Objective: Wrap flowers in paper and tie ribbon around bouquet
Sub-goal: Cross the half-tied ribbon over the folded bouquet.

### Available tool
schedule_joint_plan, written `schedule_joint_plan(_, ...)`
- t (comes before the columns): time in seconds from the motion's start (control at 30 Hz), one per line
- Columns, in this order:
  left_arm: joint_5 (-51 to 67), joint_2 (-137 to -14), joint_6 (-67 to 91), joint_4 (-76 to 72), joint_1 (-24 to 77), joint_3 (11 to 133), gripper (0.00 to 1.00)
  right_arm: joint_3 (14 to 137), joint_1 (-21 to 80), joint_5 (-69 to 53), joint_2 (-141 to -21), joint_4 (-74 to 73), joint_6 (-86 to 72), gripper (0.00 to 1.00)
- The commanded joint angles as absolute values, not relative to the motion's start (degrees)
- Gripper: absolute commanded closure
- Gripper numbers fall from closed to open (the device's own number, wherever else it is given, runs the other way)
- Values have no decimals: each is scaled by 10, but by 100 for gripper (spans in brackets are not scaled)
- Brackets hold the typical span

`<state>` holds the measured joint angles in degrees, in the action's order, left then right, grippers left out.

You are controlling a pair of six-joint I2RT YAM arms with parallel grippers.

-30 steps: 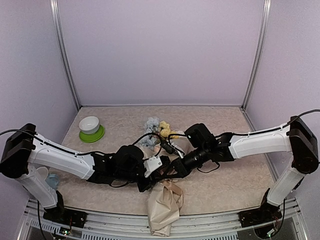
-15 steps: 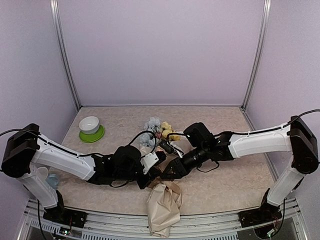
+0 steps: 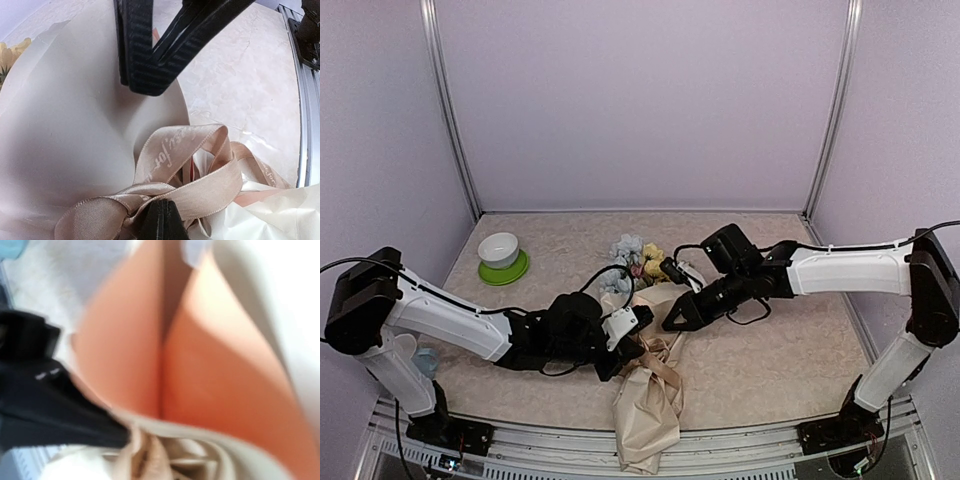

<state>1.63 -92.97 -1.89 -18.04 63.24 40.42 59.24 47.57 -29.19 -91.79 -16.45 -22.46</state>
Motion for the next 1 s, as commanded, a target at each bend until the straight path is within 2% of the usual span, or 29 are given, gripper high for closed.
schedule_joint_plan(0.0, 32, -933, -17, -196, 631, 401, 100, 621, 476, -257, -953, -226, -213, 94)
schedule_joint_plan(0.47, 46, -945, -26, -185, 635, 412, 100, 654, 501, -343, -1019, -246, -154, 99)
schedule_joint_plan(0.57, 48, -947, -27, -185, 633, 414, 100, 643, 501, -409, -1022, -215, -150, 96)
schedule_joint_plan(0.97, 59, -950, -29, -187, 631, 417, 100, 637, 501, -471, -1059, -177, -135, 94)
